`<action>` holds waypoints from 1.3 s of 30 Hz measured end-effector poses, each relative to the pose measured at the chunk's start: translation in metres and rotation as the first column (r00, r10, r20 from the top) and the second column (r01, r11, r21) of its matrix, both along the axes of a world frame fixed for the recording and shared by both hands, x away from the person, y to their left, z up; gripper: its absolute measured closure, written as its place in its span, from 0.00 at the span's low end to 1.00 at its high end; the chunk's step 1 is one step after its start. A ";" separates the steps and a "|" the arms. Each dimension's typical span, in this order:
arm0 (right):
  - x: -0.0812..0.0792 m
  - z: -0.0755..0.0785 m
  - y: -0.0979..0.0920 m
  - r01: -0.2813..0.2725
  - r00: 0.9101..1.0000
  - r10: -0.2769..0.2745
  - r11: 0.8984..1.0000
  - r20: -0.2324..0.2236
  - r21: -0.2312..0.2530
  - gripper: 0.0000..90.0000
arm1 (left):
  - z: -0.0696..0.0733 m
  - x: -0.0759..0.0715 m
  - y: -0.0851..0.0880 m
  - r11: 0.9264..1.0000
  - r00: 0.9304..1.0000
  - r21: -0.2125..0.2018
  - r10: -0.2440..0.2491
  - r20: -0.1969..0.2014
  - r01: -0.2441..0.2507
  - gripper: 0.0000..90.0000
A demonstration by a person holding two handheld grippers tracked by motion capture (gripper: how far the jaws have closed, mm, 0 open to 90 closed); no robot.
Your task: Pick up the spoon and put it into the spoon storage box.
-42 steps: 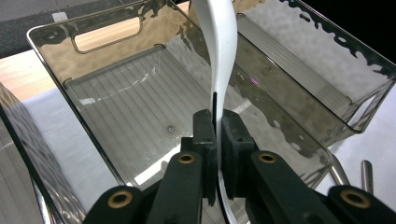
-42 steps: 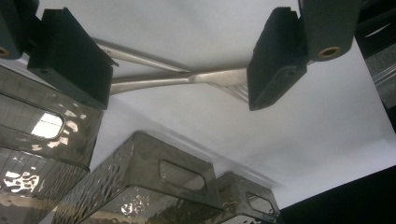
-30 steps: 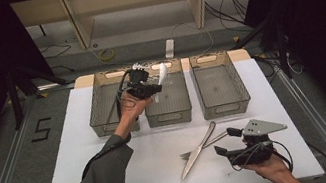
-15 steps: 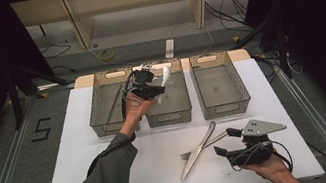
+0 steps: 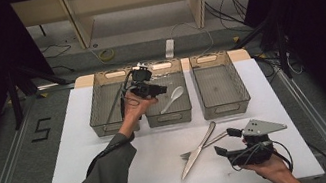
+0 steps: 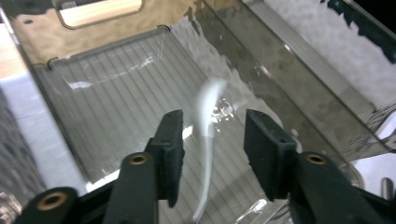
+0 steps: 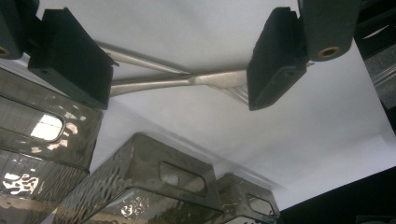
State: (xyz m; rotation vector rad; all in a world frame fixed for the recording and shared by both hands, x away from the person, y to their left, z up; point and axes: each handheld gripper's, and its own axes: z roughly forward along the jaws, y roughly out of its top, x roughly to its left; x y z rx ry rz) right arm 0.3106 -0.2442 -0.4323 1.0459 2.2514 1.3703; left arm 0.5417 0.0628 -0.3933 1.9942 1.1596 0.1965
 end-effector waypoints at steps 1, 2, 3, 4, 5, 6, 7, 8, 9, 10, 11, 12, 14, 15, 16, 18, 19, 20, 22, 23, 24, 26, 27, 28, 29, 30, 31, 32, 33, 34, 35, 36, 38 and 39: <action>0.000 0.000 0.000 0.002 1.000 -0.002 1.000 -0.001 0.000 0.26 | 0.002 -0.002 0.003 1.000 1.000 -0.005 -0.004 -0.002 0.004 0.54; 0.000 0.000 0.000 0.002 1.000 -0.002 1.000 0.001 -0.001 0.26 | 0.004 -0.005 0.005 1.000 1.000 -0.019 0.000 0.004 0.000 0.51; 0.001 0.001 -0.001 0.005 1.000 -0.005 1.000 0.002 0.001 0.26 | 0.007 -0.008 0.009 0.999 1.000 -0.033 0.002 0.009 -0.002 0.47; 0.001 0.001 -0.001 0.008 1.000 -0.008 1.000 0.002 0.003 0.26 | 0.009 -0.012 0.012 0.999 1.000 -0.047 0.000 0.010 0.001 0.44; 0.002 0.001 -0.001 0.012 1.000 -0.012 1.000 0.000 0.002 0.26 | 0.010 -0.016 0.015 0.998 1.000 -0.055 -0.011 0.015 0.012 0.42; 0.003 0.001 -0.002 0.016 1.000 -0.016 1.000 -0.003 0.001 0.26 | 0.012 -0.021 0.018 0.998 0.999 -0.058 -0.021 0.027 0.022 0.40; 0.004 0.001 -0.002 0.021 1.000 -0.021 1.000 -0.005 0.001 0.26 | 0.014 -0.026 0.022 0.998 0.999 -0.052 -0.040 0.036 0.042 0.38; 0.005 0.001 -0.002 0.024 1.000 -0.024 1.000 -0.006 -0.002 0.26 | 0.015 -0.031 0.026 0.997 0.998 -0.047 -0.051 0.048 0.053 0.36; 0.006 0.001 -0.002 0.029 1.000 -0.029 1.000 -0.005 -0.005 0.26 | 0.017 -0.037 0.030 0.997 0.997 -0.051 -0.046 0.058 0.049 0.35; 0.008 0.002 -0.003 0.034 0.999 -0.035 0.999 -0.006 -0.005 0.27 | 0.018 -0.042 0.036 0.997 0.997 -0.068 -0.044 0.065 0.048 0.34; 0.010 0.002 -0.003 0.041 0.999 -0.041 0.999 -0.010 -0.006 0.27 | 0.019 -0.048 0.040 0.994 0.997 -0.095 -0.042 0.066 0.048 0.33; 0.013 0.002 -0.003 0.044 0.999 -0.044 0.999 -0.016 -0.008 0.27 | 0.019 -0.055 0.043 0.991 0.997 -0.120 -0.049 0.067 0.056 0.31; 0.017 0.001 -0.003 0.051 0.998 -0.052 0.999 -0.028 -0.015 0.27 | 0.021 -0.070 0.050 0.986 0.994 -0.147 -0.062 0.085 0.074 0.29; 0.020 0.000 -0.003 0.050 0.998 -0.051 0.999 -0.029 -0.020 0.27 | 0.021 -0.077 0.052 0.986 0.993 -0.148 -0.067 0.096 0.081 0.28; 0.022 -0.001 -0.002 0.053 0.998 -0.054 0.998 -0.033 -0.027 0.27 | 0.020 -0.084 0.054 0.985 0.992 -0.151 -0.065 0.108 0.081 0.27; 0.026 -0.002 -0.001 0.059 0.997 -0.060 0.997 -0.040 -0.041 0.28 | 0.019 -0.092 0.057 0.989 0.990 -0.131 -0.057 0.128 0.074 0.27; 0.029 -0.002 0.000 0.060 0.997 -0.062 0.997 -0.041 -0.048 0.29 | 0.018 -0.097 0.059 0.989 0.988 -0.131 -0.054 0.142 0.073 0.26; 0.031 -0.002 0.002 0.061 0.997 -0.063 0.997 -0.036 -0.053 0.30 | 0.017 -0.101 0.061 0.987 0.987 -0.142 -0.049 0.153 0.071 0.26; 0.036 -0.003 0.004 0.067 0.997 -0.070 0.996 -0.039 -0.065 0.34 | 0.013 -0.108 0.064 0.985 0.986 -0.159 -0.040 0.164 0.067 0.25; 0.039 -0.004 0.004 0.066 0.997 -0.069 0.996 -0.040 -0.064 0.36 | 0.011 -0.111 0.065 0.985 0.984 -0.156 -0.043 0.172 0.070 0.24; 0.042 -0.004 0.005 0.068 0.997 -0.071 0.996 -0.041 -0.061 0.38 | 0.009 -0.114 0.066 0.986 0.982 -0.147 -0.048 0.184 0.076 0.24; 0.048 -0.006 0.007 0.072 0.996 -0.075 0.995 -0.047 -0.071 0.40 | 0.006 -0.120 0.068 0.987 0.979 -0.133 -0.058 0.197 0.086 0.23; 0.050 -0.006 0.007 0.075 0.996 -0.078 0.995 -0.052 -0.071 0.41 | 0.004 -0.122 0.069 0.988 0.977 -0.129 -0.059 0.203 0.087 0.22; 0.053 -0.007 0.007 0.077 0.995 -0.081 0.994 -0.054 -0.073 0.42 | 0.001 -0.125 0.071 0.988 0.976 -0.126 -0.061 0.210 0.089 0.22; 0.055 -0.008 0.007 0.081 0.995 -0.085 0.994 -0.055 -0.068 0.43 | -0.001 -0.128 0.072 0.989 0.975 -0.115 -0.068 0.213 0.094 0.22; 0.056 -0.008 0.007 0.084 0.994 -0.088 0.994 -0.062 -0.067 0.43 | -0.003 -0.132 0.073 0.989 0.973 -0.108 -0.071 0.219 0.097 0.22; 0.058 -0.009 0.007 0.088 0.994 -0.092 0.994 -0.063 -0.067 0.44 | -0.006 -0.135 0.076 0.989 0.972 -0.103 -0.078 0.220 0.102 0.21; 0.059 -0.009 0.008 0.089 0.993 -0.094 0.994 -0.065 -0.065 0.45 | -0.008 -0.137 0.077 0.987 0.975 -0.122 -0.077 0.209 0.104 0.21; 0.061 -0.009 0.007 0.089 0.993 -0.093 0.994 -0.070 -0.062 0.46 | -0.010 -0.140 0.080 0.984 0.977 -0.142 -0.083 0.195 0.112 0.21; 0.062 -0.010 0.007 0.092 0.993 -0.096 0.994 -0.074 -0.058 0.46 | -0.011 -0.142 0.082 0.979 0.980 -0.170 -0.082 0.180 0.113 0.21; 0.064 -0.010 0.007 0.096 0.992 -0.100 0.994 -0.080 -0.057 0.47 | -0.013 -0.145 0.085 0.975 0.982 -0.189 -0.081 0.170 0.114 0.21; 0.065 -0.010 0.007 0.095 0.992 -0.099 0.994 -0.081 -0.053 0.48 | -0.014 -0.147 0.087 0.976 0.982 -0.187 -0.080 0.170 0.111 0.21; 0.067 -0.011 0.008 0.091 0.992 -0.095 0.994 -0.082 -0.056 0.50 | -0.016 -0.151 0.091 0.979 0.980 -0.174 -0.076 0.181 0.108 0.21; 0.068 -0.012 0.008 0.087 0.992 -0.091 0.995 -0.085 -0.055 0.51 | -0.017 -0.153 0.092 0.979 0.981 -0.175 -0.076 0.181 0.108 0.21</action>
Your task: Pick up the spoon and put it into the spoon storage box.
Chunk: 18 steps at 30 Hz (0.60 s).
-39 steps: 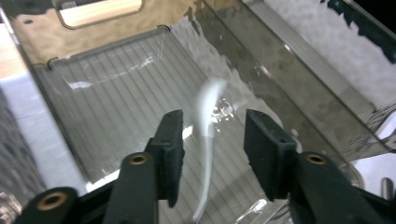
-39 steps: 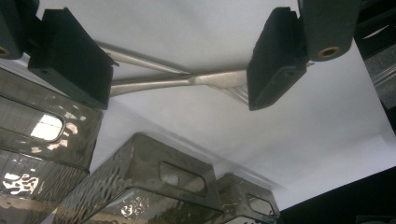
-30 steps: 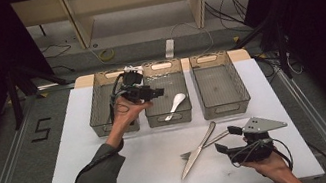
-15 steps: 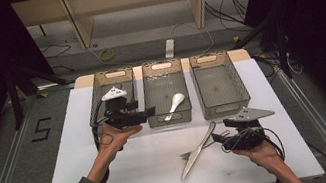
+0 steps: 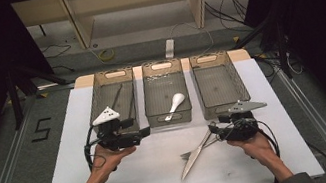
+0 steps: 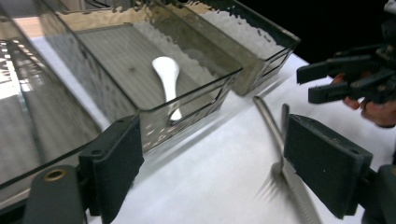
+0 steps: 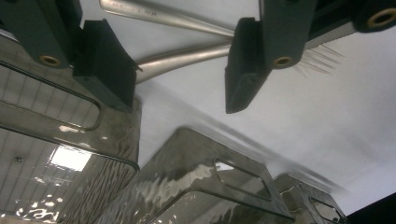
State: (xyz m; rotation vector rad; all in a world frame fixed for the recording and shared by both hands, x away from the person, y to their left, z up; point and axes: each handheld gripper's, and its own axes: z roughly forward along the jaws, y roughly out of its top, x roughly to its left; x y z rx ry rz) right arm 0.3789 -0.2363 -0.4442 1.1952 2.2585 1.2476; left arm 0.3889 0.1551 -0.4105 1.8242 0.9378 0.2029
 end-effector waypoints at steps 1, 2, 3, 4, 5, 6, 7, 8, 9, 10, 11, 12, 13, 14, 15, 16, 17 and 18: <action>0.001 -0.001 0.000 0.000 1.000 0.000 1.000 -0.003 -0.001 0.51 | -0.001 -0.002 0.001 1.000 1.000 -0.002 -0.004 -0.001 0.004 0.21; 0.003 -0.001 0.001 -0.001 1.000 0.001 1.000 -0.005 -0.004 0.52 | -0.001 -0.003 0.002 1.000 1.000 0.005 -0.010 0.002 0.010 0.21; 0.004 -0.002 0.001 -0.004 1.000 0.004 1.000 -0.006 -0.009 0.53 | -0.002 -0.005 0.002 1.000 1.000 0.012 -0.015 0.010 0.015 0.21; 0.006 -0.003 0.002 -0.004 1.000 0.004 1.000 -0.007 -0.008 0.54 | -0.002 -0.007 0.002 1.000 1.000 0.023 -0.018 0.019 0.017 0.21; 0.007 -0.003 0.003 -0.006 1.000 0.006 1.000 -0.008 -0.009 0.55 | -0.002 -0.008 0.001 0.999 0.999 0.028 -0.016 0.028 0.015 0.21; 0.008 -0.003 0.003 -0.010 1.000 0.010 1.000 -0.008 -0.011 0.57 | -0.003 -0.010 0.001 0.999 0.999 0.034 -0.019 0.032 0.018 0.21; 0.009 -0.004 0.004 -0.011 1.000 0.011 1.000 -0.008 -0.013 0.58 | -0.003 -0.011 0.002 0.999 0.999 0.036 -0.019 0.036 0.018 0.21; 0.010 -0.004 0.005 -0.016 1.000 0.016 1.000 -0.010 -0.018 0.59 | -0.003 -0.012 0.002 0.999 0.999 0.031 -0.021 0.037 0.020 0.21; 0.012 -0.005 0.006 -0.017 1.000 0.016 1.000 -0.010 -0.019 0.60 | -0.003 -0.014 0.002 0.999 0.999 0.026 -0.026 0.042 0.025 0.21; 0.013 -0.005 0.007 -0.019 1.000 0.019 1.000 -0.013 -0.022 0.60 | -0.002 -0.015 0.002 0.999 0.998 0.027 -0.031 0.046 0.030 0.21; 0.014 -0.006 0.008 -0.022 1.000 0.021 0.999 -0.012 -0.027 0.61 | -0.001 -0.017 0.002 0.999 0.998 0.030 -0.032 0.056 0.030 0.21; 0.015 -0.007 0.008 -0.021 1.000 0.021 0.999 -0.013 -0.029 0.61 | -0.001 -0.018 0.002 0.999 0.998 0.034 -0.032 0.059 0.030 0.21; 0.016 -0.007 0.009 -0.021 1.000 0.021 0.999 -0.017 -0.034 0.62 | -0.001 -0.019 0.003 0.999 0.998 0.033 -0.031 0.060 0.029 0.21; 0.017 -0.008 0.009 -0.020 1.000 0.020 0.999 -0.015 -0.036 0.63 | -0.001 -0.020 0.003 0.999 0.998 0.034 -0.031 0.059 0.029 0.21; 0.018 -0.009 0.009 -0.021 1.000 0.020 0.999 -0.018 -0.040 0.64 | -0.001 -0.021 0.004 0.999 0.998 0.034 -0.029 0.064 0.027 0.21; 0.019 -0.010 0.010 -0.020 1.000 0.019 0.999 -0.022 -0.044 0.65 | -0.001 -0.022 0.004 0.999 0.997 0.045 -0.030 0.068 0.027 0.20; 0.020 -0.010 0.010 -0.020 1.000 0.018 0.999 -0.025 -0.048 0.66 | -0.001 -0.023 0.005 0.998 0.997 0.053 -0.030 0.076 0.026 0.20; 0.021 -0.011 0.010 -0.023 0.999 0.021 0.999 -0.026 -0.049 0.67 | -0.001 -0.023 0.005 0.998 0.996 0.060 -0.028 0.083 0.024 0.20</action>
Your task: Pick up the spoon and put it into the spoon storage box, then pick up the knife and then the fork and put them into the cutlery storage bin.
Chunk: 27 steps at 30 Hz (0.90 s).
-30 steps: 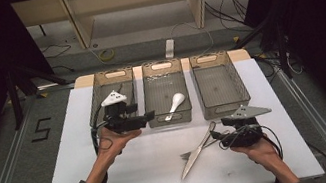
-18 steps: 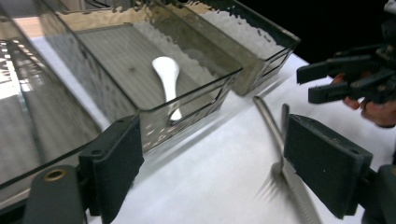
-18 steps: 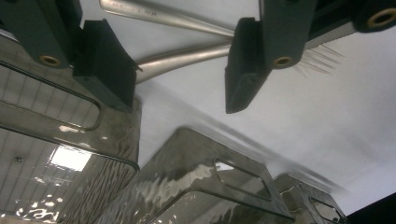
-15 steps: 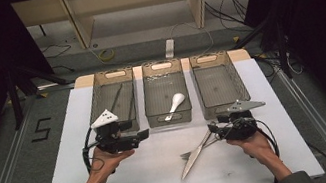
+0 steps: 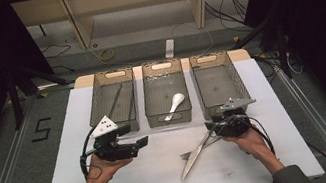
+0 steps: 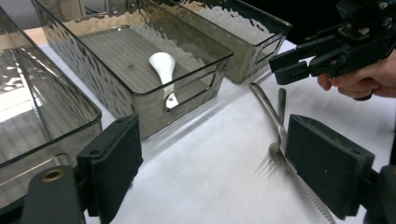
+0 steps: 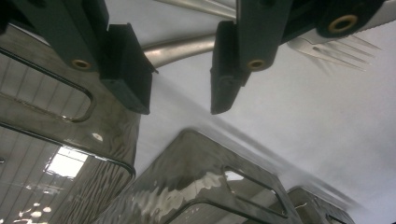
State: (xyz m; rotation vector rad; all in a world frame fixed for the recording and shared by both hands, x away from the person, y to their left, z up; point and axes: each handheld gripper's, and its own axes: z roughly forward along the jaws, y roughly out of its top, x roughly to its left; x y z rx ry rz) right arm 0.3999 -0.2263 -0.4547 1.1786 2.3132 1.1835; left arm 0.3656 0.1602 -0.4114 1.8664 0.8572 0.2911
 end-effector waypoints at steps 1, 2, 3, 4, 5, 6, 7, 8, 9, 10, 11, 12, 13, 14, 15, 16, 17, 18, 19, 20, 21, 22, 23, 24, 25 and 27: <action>0.001 0.000 0.000 -0.001 1.000 0.001 1.000 -0.003 -0.002 0.68 | 0.000 -0.001 0.001 1.000 1.000 0.008 0.000 0.004 0.000 0.20; 0.002 -0.001 0.000 -0.001 1.000 0.001 1.000 -0.004 -0.004 0.69 | -0.001 -0.001 0.001 1.000 1.000 0.012 0.001 0.011 -0.001 0.20; 0.003 -0.001 0.000 0.000 1.000 0.000 1.000 -0.004 -0.005 0.70 | -0.001 -0.001 0.001 1.000 1.000 0.020 -0.001 0.015 0.001 0.20; 0.003 -0.002 0.000 0.001 1.000 -0.001 1.000 -0.004 -0.007 0.71 | -0.002 -0.001 0.002 1.000 1.000 0.028 -0.003 0.017 0.002 0.20; 0.004 -0.002 0.000 0.002 1.000 -0.002 1.000 -0.007 -0.007 0.72 | -0.003 -0.001 0.002 1.000 1.000 0.026 0.000 0.018 0.000 0.20; 0.005 -0.003 0.000 0.002 1.000 -0.002 1.000 -0.006 -0.011 0.73 | -0.003 -0.002 0.002 1.000 1.000 0.022 -0.001 0.013 0.001 0.20; 0.006 -0.003 0.000 0.003 1.000 -0.003 1.000 -0.005 -0.014 0.74 | -0.004 -0.002 0.003 1.000 1.000 0.018 0.000 0.013 0.000 0.20; 0.006 -0.003 0.001 0.008 1.000 -0.008 1.000 -0.006 -0.016 0.75 | -0.004 -0.003 0.003 1.000 1.000 0.018 0.002 0.017 -0.002 0.20; 0.007 -0.003 0.001 0.009 1.000 -0.009 1.000 -0.005 -0.019 0.76 | -0.004 -0.005 0.003 1.000 1.000 0.018 0.008 0.018 -0.008 0.20; 0.008 -0.004 0.001 0.008 1.000 -0.008 1.000 -0.001 -0.023 0.77 | -0.005 -0.006 0.003 1.000 1.000 0.031 0.006 0.025 -0.006 0.20; 0.008 -0.004 0.002 0.007 1.000 -0.008 1.000 -0.002 -0.025 0.77 | -0.005 -0.007 0.003 0.999 1.000 0.041 0.005 0.025 -0.006 0.20; 0.009 -0.004 0.002 0.005 1.000 -0.005 1.000 -0.002 -0.027 0.78 | -0.005 -0.008 0.003 0.999 1.000 0.035 0.008 0.023 -0.009 0.20; 0.010 -0.004 0.003 0.003 1.000 -0.003 1.000 -0.002 -0.027 0.79 | -0.005 -0.009 0.004 1.000 1.000 0.028 0.008 0.019 -0.009 0.20; 0.010 -0.004 0.003 0.003 1.000 -0.003 1.000 -0.002 -0.030 0.80 | -0.005 -0.009 0.005 1.000 1.000 0.024 0.010 0.018 -0.010 0.20; 0.011 -0.005 0.004 0.002 1.000 -0.002 0.999 -0.005 -0.034 0.81 | -0.005 -0.010 0.005 1.000 1.000 0.020 0.012 0.019 -0.013 0.20; 0.012 -0.005 0.004 0.001 1.000 -0.001 0.999 -0.006 -0.037 0.82 | -0.005 -0.011 0.006 1.000 1.000 0.020 0.012 0.021 -0.012 0.20; 0.012 -0.006 0.005 0.001 1.000 -0.002 0.999 -0.007 -0.041 0.83 | -0.005 -0.011 0.006 1.000 1.000 0.017 0.014 0.019 -0.015 0.20; 0.013 -0.007 0.006 0.004 1.000 -0.004 0.999 -0.002 -0.048 0.85 | -0.004 -0.011 0.006 1.000 1.000 0.018 0.015 0.019 -0.016 0.20; 0.013 -0.007 0.006 0.003 1.000 -0.003 0.999 0.004 -0.053 0.87 | -0.004 -0.012 0.007 1.000 1.000 0.021 0.016 0.020 -0.017 0.20; 0.014 -0.008 0.007 0.001 1.000 -0.001 0.998 0.001 -0.059 0.88 | -0.004 -0.012 0.007 1.000 1.000 0.020 0.016 0.021 -0.017 0.20; 0.015 -0.009 0.008 -0.001 1.000 0.001 0.998 0.001 -0.066 0.89 | -0.003 -0.012 0.007 1.000 1.000 0.024 0.014 0.026 -0.015 0.20; 0.015 -0.010 0.009 0.001 1.000 0.000 0.997 0.000 -0.074 0.90 | -0.003 -0.012 0.007 1.000 0.999 0.018 0.018 0.027 -0.019 0.20; 0.016 -0.011 0.009 -0.001 1.000 0.000 0.997 -0.003 -0.080 0.91 | -0.003 -0.012 0.008 1.000 0.999 0.015 0.019 0.028 -0.020 0.20; 0.017 -0.011 0.009 0.000 1.000 0.000 0.997 -0.005 -0.082 0.93 | -0.003 -0.012 0.008 1.000 0.999 0.014 0.020 0.027 -0.021 0.20; 0.017 -0.012 0.010 -0.001 1.000 0.000 0.996 -0.006 -0.086 0.94 | -0.003 -0.012 0.008 1.000 0.999 0.017 0.020 0.027 -0.021 0.20; 0.018 -0.013 0.010 -0.002 1.000 0.001 0.996 -0.008 -0.092 0.96 | -0.003 -0.011 0.008 1.000 0.999 0.017 0.022 0.027 -0.022 0.20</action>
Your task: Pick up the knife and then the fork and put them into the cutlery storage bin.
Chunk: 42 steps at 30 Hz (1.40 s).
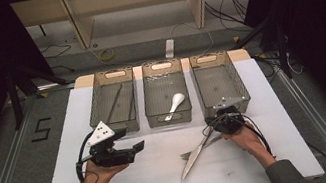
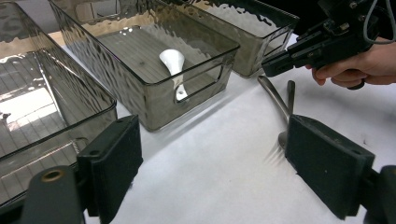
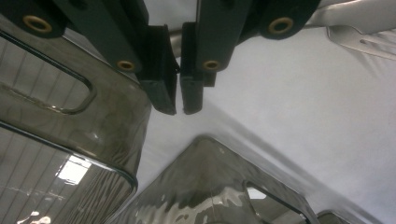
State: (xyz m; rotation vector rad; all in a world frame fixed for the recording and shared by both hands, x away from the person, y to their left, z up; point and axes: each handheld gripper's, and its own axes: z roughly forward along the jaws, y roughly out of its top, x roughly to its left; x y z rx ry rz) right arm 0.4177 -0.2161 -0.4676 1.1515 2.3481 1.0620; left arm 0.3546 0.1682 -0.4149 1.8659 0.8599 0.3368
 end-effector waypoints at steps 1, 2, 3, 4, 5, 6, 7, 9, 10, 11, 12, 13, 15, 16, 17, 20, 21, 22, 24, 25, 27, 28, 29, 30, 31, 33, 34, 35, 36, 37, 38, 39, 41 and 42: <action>0.000 -0.001 0.000 0.000 1.000 0.000 1.000 0.001 -0.005 0.96 | 0.000 0.000 0.000 1.000 1.000 -0.001 0.000 0.001 0.000 0.20; 0.001 -0.001 0.001 -0.001 1.000 0.001 1.000 -0.002 -0.010 0.97 | 0.001 0.000 0.000 1.000 1.000 -0.001 -0.002 0.001 0.002 0.20; 0.001 -0.002 0.001 -0.002 1.000 0.002 1.000 -0.004 -0.014 0.97 | 0.001 0.000 -0.001 1.000 1.000 -0.002 -0.002 0.002 0.002 0.20; 0.001 -0.003 0.001 -0.001 1.000 0.001 1.000 -0.006 -0.017 0.97 | 0.001 0.000 -0.002 1.000 1.000 -0.001 -0.002 0.004 0.002 0.20; 0.002 -0.004 0.001 -0.001 1.000 0.001 1.000 -0.009 -0.022 0.97 | 0.001 0.000 -0.003 1.000 1.000 0.003 -0.005 0.004 0.005 0.20; 0.002 -0.005 0.002 -0.002 1.000 0.002 1.000 -0.013 -0.026 0.98 | 0.001 0.000 -0.003 1.000 1.000 0.004 -0.007 0.004 0.007 0.20; 0.003 -0.006 0.002 -0.003 1.000 0.003 1.000 -0.015 -0.031 0.98 | 0.000 0.000 -0.003 1.000 1.000 0.006 -0.008 0.003 0.008 0.20; 0.005 -0.007 0.003 -0.003 1.000 0.002 0.999 -0.020 -0.042 1.00 | 0.001 -0.001 -0.004 1.000 1.000 0.012 -0.010 0.010 0.010 0.20; 0.006 -0.008 0.003 -0.005 1.000 0.004 0.999 -0.022 -0.047 1.00 | 0.001 -0.001 -0.004 1.000 1.000 0.014 -0.011 0.014 0.011 0.20; 0.007 -0.009 0.004 -0.005 1.000 0.004 0.999 -0.025 -0.052 1.00 | 0.002 -0.002 -0.004 1.000 1.000 0.014 -0.012 0.019 0.011 0.20; 0.008 -0.010 0.004 -0.003 1.000 0.002 0.998 -0.030 -0.057 1.00 | 0.002 -0.002 -0.004 1.000 1.000 0.013 -0.010 0.021 0.010 0.20; 0.009 -0.011 0.004 -0.001 0.999 -0.001 0.998 -0.034 -0.063 1.00 | 0.002 -0.002 -0.003 1.000 1.000 0.014 -0.011 0.020 0.011 0.20; 0.011 -0.014 0.004 0.001 0.999 -0.005 0.997 -0.048 -0.075 1.00 | 0.001 -0.001 -0.002 1.000 1.000 0.015 -0.006 0.017 0.006 0.20; 0.011 -0.015 0.004 -0.001 0.999 -0.003 0.997 -0.050 -0.074 1.00 | 0.001 -0.001 -0.002 1.000 1.000 0.015 -0.006 0.016 0.006 0.20; 0.012 -0.015 0.005 0.000 0.999 -0.004 0.997 -0.051 -0.076 1.00 | 0.001 -0.001 -0.002 1.000 1.000 0.014 -0.005 0.016 0.005 0.20; 0.012 -0.015 0.006 -0.008 0.999 0.004 0.996 -0.049 -0.086 1.00 | 0.001 -0.001 -0.002 1.000 1.000 0.016 -0.010 0.017 0.010 0.20; 0.012 -0.014 0.006 -0.009 0.999 0.004 0.996 -0.051 -0.091 1.00 | 0.001 -0.002 -0.003 1.000 1.000 0.014 -0.009 0.016 0.009 0.20; 0.012 -0.014 0.007 -0.012 0.998 0.006 0.995 -0.055 -0.099 1.00 | 0.001 -0.002 -0.003 1.000 1.000 0.019 -0.012 0.019 0.011 0.20; 0.012 -0.013 0.006 -0.019 0.998 0.012 0.993 -0.063 -0.113 1.00 | 0.001 -0.002 -0.003 1.000 1.000 0.024 -0.015 0.018 0.014 0.20; 0.012 -0.012 0.006 -0.021 0.997 0.013 0.993 -0.071 -0.114 1.00 | 0.001 -0.002 -0.003 1.000 1.000 0.022 -0.015 0.017 0.015 0.20; 0.013 -0.012 0.005 -0.028 0.996 0.018 0.993 -0.093 -0.112 1.00 | 0.001 -0.002 -0.002 1.000 1.000 0.018 -0.013 0.018 0.013 0.20; 0.013 -0.013 0.006 -0.032 0.995 0.020 0.992 -0.100 -0.122 1.00 | 0.001 -0.002 -0.002 1.000 1.000 0.018 -0.013 0.017 0.012 0.20; 0.012 -0.013 0.007 -0.029 0.995 0.016 0.991 -0.100 -0.128 1.00 | 0.001 -0.002 -0.002 1.000 1.000 0.017 -0.012 0.017 0.012 0.20; 0.012 -0.012 0.007 -0.027 0.995 0.014 0.991 -0.104 -0.130 1.00 | 0.001 -0.002 -0.002 1.000 1.000 0.016 -0.012 0.016 0.012 0.20; 0.012 -0.012 0.007 -0.028 0.994 0.014 0.991 -0.109 -0.134 1.00 | 0.001 -0.002 -0.002 1.000 1.000 0.016 -0.012 0.016 0.011 0.20; 0.011 -0.011 0.004 -0.025 0.992 0.009 0.991 -0.123 -0.131 1.00 | 0.001 -0.002 -0.003 1.000 1.000 0.021 -0.014 0.017 0.014 0.20; 0.010 -0.010 0.003 -0.027 0.991 0.009 0.990 -0.130 -0.135 1.00 | 0.001 -0.002 -0.003 1.000 1.000 0.022 -0.014 0.015 0.014 0.20; 0.010 -0.010 0.001 -0.027 0.991 0.008 0.990 -0.134 -0.141 1.00 | 0.001 -0.002 -0.003 1.000 1.000 0.022 -0.014 0.015 0.014 0.20; 0.008 -0.009 -0.001 -0.023 0.990 0.003 0.989 -0.140 -0.144 1.00 | 0.001 -0.002 -0.003 1.000 1.000 0.022 -0.014 0.014 0.014 0.20; 0.007 -0.009 -0.003 -0.023 0.990 0.001 0.989 -0.143 -0.147 1.00 | 0.001 -0.002 -0.003 1.000 1.000 0.024 -0.016 0.015 0.016 0.20; 0.006 -0.008 -0.004 -0.021 0.988 -0.002 0.989 -0.152 -0.147 1.00 | 0.001 -0.003 -0.003 1.000 1.000 0.022 -0.015 0.016 0.015 0.20; 0.005 -0.008 -0.006 -0.019 0.988 -0.004 0.989 -0.156 -0.147 1.00 | 0.001 -0.003 -0.003 1.000 1.000 0.021 -0.015 0.016 0.015 0.20; 0.003 -0.007 -0.010 -0.016 0.986 -0.009 0.989 -0.168 -0.146 1.00 | 0.001 -0.003 -0.003 1.000 1.000 0.020 -0.015 0.015 0.015 0.20; 0.002 -0.007 -0.011 -0.010 0.985 -0.014 0.990 -0.173 -0.141 1.00 | 0.001 -0.003 -0.003 1.000 1.000 0.021 -0.015 0.015 0.015 0.20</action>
